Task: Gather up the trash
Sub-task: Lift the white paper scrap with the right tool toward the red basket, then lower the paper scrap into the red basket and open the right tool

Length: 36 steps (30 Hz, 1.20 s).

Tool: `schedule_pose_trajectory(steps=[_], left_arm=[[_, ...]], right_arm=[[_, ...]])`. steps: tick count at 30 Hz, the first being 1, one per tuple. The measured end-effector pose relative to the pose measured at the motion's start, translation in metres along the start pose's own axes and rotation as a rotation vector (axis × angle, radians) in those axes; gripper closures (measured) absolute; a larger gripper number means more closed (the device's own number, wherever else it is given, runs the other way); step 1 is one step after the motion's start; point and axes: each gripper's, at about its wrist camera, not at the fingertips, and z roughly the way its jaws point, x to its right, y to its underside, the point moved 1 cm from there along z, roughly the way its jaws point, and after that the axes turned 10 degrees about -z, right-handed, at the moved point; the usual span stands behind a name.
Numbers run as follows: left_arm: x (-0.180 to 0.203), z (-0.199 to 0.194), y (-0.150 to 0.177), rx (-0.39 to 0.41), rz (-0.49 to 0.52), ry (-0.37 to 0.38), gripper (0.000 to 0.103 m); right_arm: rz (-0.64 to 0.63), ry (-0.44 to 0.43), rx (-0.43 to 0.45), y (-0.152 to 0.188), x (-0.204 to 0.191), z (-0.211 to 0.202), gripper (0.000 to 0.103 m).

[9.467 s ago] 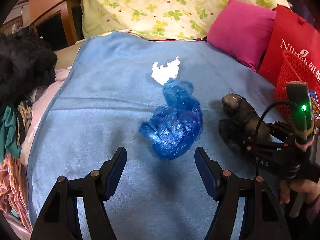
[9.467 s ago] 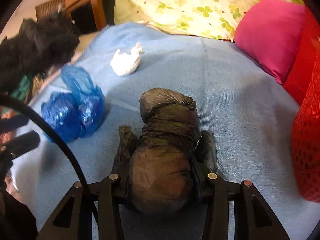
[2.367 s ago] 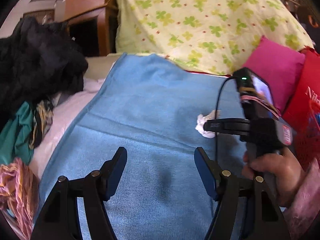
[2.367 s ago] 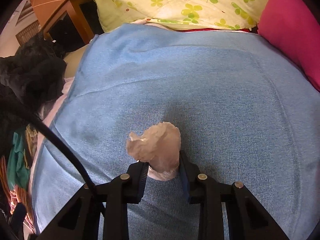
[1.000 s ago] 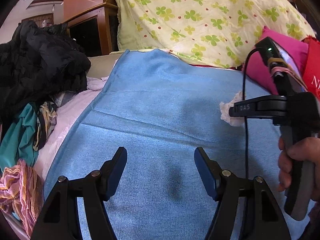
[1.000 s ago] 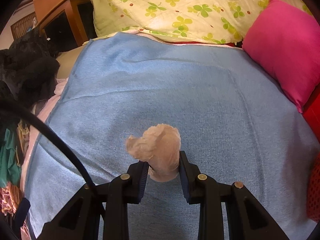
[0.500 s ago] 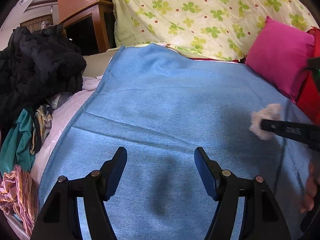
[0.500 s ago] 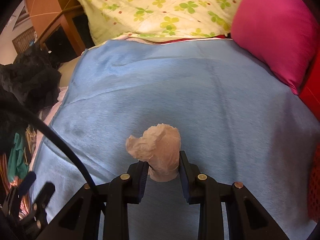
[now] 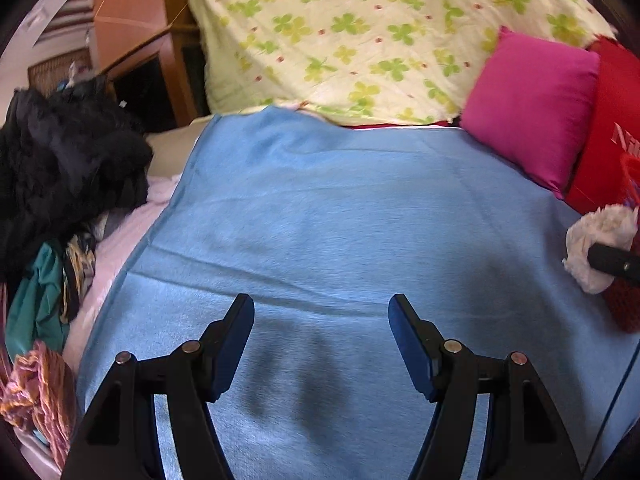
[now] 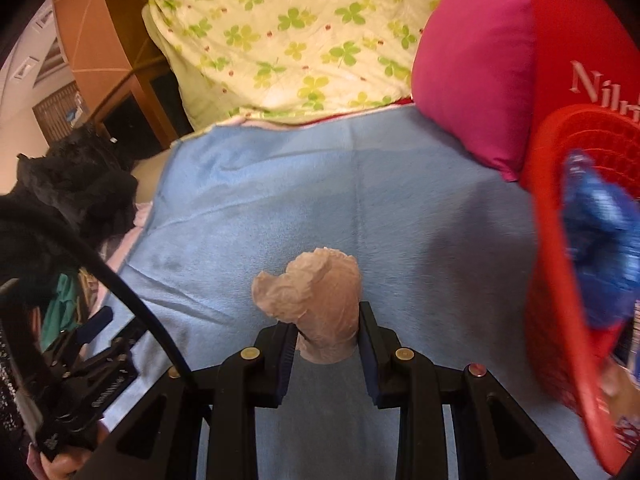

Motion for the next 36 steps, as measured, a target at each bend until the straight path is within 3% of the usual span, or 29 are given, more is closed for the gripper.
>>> schedule_pose_trajectory(steps=[6, 14, 25, 36], left_arm=[[0.025, -0.034, 0.009, 0.043, 0.091, 0.036, 0.033], [0.051, -0.074, 0.017, 0.019, 0.073, 0.083, 0.033], [0.102, -0.168, 0.006, 0.176, 0.203, 0.122, 0.033], [0.13, -0.23, -0.001, 0.265, 0.264, 0.146, 0.031]], right_arm=[[0.004, -0.04, 0.04, 0.009, 0.006, -0.044, 0.072], [0.012, -0.057, 0.125, 0.026, 0.027, -0.115, 0.072], [0.058, -0.018, 0.242, 0.054, 0.071, -0.213, 0.072], [0.06, -0.02, 0.345, 0.07, 0.082, -0.28, 0.072]])
